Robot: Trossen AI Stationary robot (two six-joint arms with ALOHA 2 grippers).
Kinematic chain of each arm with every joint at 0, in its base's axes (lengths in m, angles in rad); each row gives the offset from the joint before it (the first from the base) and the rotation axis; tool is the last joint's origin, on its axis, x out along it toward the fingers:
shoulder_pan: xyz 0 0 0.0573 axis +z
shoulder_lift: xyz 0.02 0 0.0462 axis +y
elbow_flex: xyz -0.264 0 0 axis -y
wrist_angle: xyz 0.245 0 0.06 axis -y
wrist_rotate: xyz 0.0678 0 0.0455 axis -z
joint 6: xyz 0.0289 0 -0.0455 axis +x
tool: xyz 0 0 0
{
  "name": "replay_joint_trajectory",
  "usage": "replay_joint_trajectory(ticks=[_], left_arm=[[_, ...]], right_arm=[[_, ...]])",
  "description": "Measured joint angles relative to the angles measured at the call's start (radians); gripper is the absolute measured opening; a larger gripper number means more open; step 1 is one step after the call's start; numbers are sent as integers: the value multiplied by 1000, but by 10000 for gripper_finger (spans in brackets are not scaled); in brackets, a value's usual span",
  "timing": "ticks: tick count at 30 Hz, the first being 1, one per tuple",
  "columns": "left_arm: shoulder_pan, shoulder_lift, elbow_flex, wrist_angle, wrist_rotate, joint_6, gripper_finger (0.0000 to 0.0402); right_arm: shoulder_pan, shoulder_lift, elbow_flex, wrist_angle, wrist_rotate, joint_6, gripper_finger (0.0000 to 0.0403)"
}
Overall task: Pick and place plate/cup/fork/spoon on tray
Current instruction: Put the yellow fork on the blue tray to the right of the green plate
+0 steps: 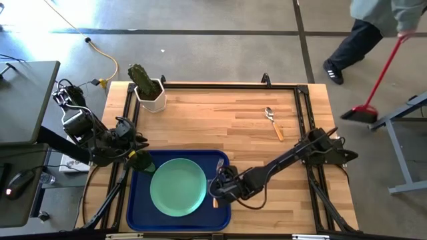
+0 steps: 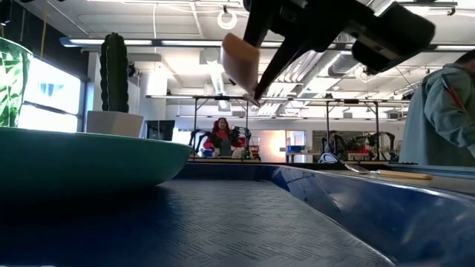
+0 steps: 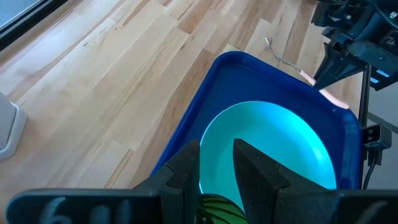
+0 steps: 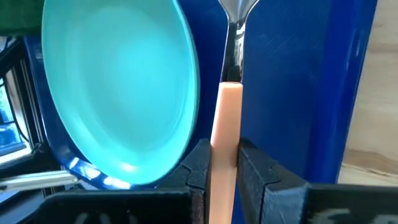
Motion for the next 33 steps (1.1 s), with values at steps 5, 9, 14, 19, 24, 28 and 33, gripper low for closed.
replay_joint_trajectory(ticks=[5,9,14,19,24,28,33], left_arm=[[0,0,0,0,-18,0,85],[0,0,0,0,-22,0,85],[0,0,0,0,-22,0,85],[0,0,0,0,-22,0,85],[0,0,0,-1,-21,0,85],[0,0,0,-1,-22,0,85],[0,0,0,-1,-22,0,85]], right_arm=[[-30,0,0,19,-62,-27,30],[-51,0,24,-11,-70,-76,30],[-66,0,107,-129,-41,-122,30],[-73,-1,186,-260,-40,-131,30],[-73,3,201,-269,-40,-101,30],[-69,43,201,-244,-84,-76,31],[-69,101,200,-172,-155,-76,31]])
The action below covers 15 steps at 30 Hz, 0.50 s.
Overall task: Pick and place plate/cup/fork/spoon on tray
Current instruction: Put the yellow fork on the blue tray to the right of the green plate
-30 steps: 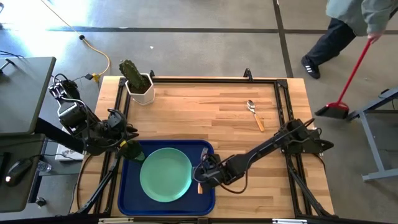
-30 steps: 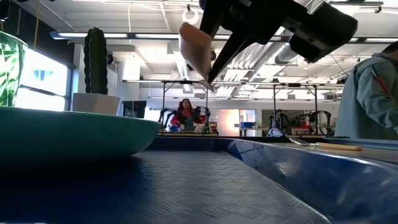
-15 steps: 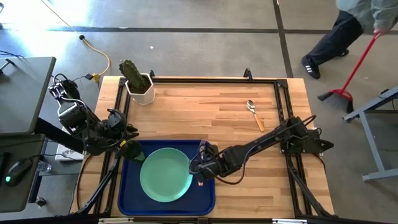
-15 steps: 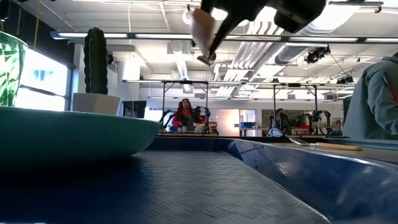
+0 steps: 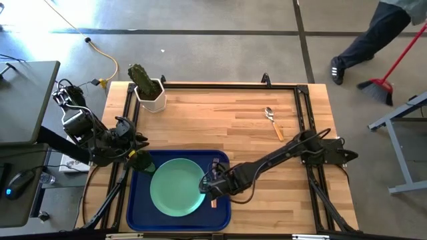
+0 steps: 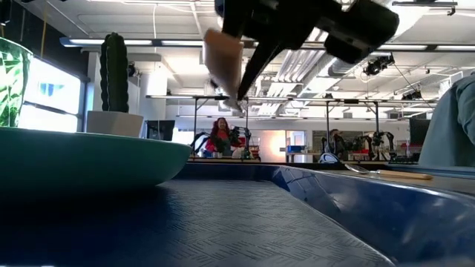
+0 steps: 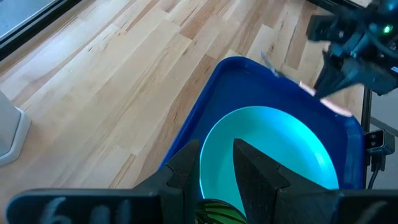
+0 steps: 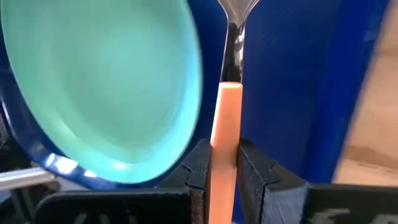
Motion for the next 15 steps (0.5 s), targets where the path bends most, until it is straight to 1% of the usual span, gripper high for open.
replay_joint_trajectory(ticks=[6,15], left_arm=[[0,0,0,0,-1,0,85],[0,0,0,0,-3,0,85]], right_arm=[[0,49,0,22,-41,0,31],[-1,111,0,45,-63,-19,32]])
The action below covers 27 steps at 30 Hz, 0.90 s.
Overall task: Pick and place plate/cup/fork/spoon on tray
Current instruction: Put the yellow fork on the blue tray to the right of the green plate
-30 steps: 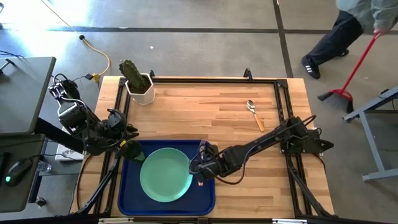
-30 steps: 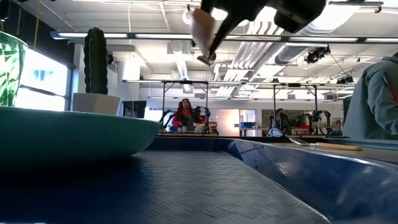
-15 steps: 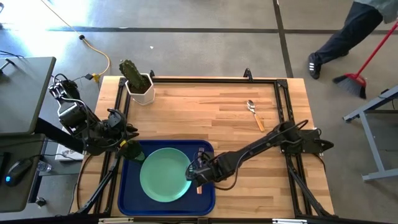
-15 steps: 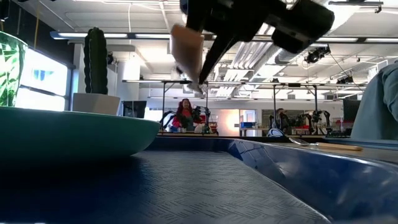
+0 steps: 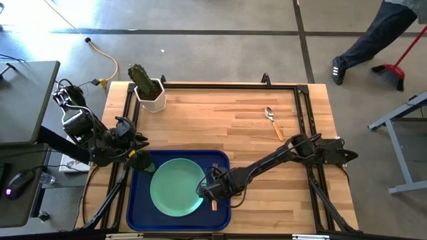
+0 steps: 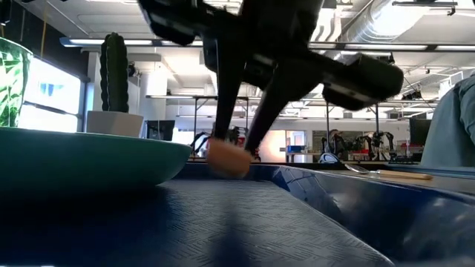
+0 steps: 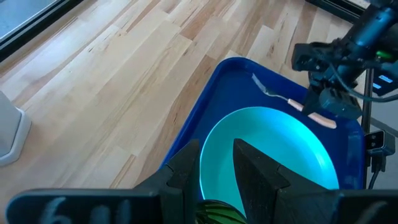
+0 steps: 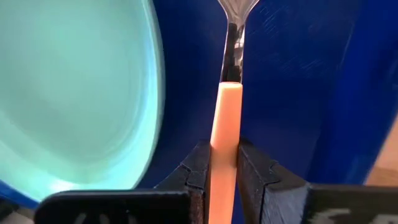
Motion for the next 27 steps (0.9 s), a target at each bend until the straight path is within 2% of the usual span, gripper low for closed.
replay_joint_trajectory(ticks=[10,27], left_arm=[[0,0,0,0,0,0,85],[0,0,0,-3,-20,0,85]], right_arm=[[-1,29,-1,13,-4,44,32],[-2,56,0,52,-39,21,32]])
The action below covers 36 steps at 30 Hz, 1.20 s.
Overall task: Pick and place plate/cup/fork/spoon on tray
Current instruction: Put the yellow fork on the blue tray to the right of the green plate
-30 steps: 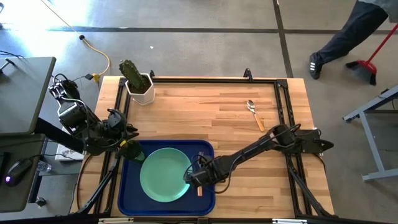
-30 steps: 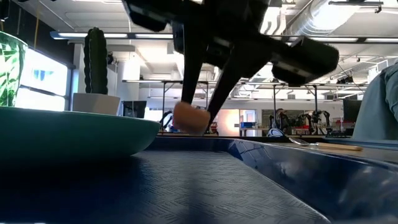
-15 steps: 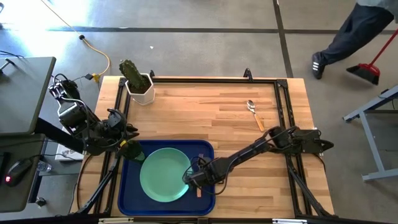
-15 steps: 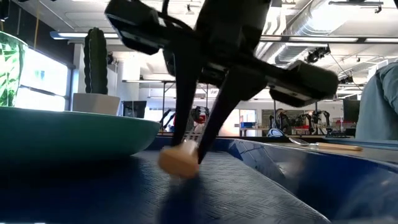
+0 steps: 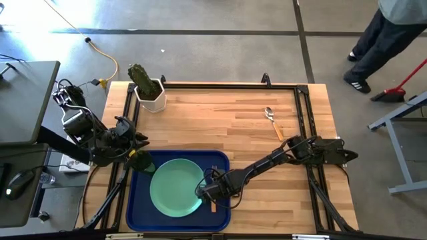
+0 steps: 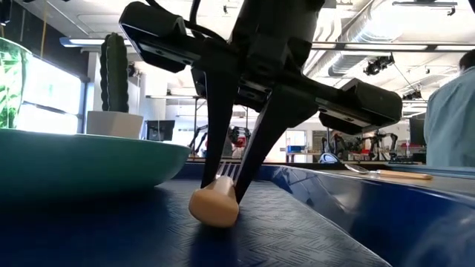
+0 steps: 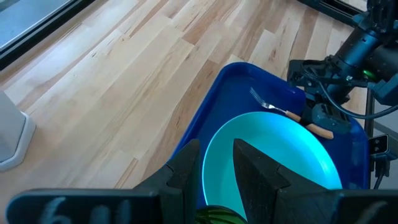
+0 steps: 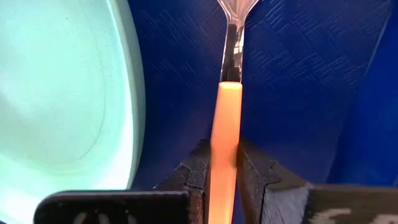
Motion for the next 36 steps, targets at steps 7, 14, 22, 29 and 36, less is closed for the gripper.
replay_joint_trajectory(ticks=[7,14,22,29,36], left_arm=[[0,0,0,0,0,0,85],[0,0,0,0,0,0,85],[0,0,0,-1,-1,0,85],[0,0,0,-1,-1,0,85],[0,0,0,-1,-1,0,85]], right_arm=[[0,0,0,3,-2,4,33],[0,1,0,2,-3,4,38],[0,4,0,11,-5,3,84],[0,4,-1,17,-9,4,88],[0,4,-1,18,-13,6,89]])
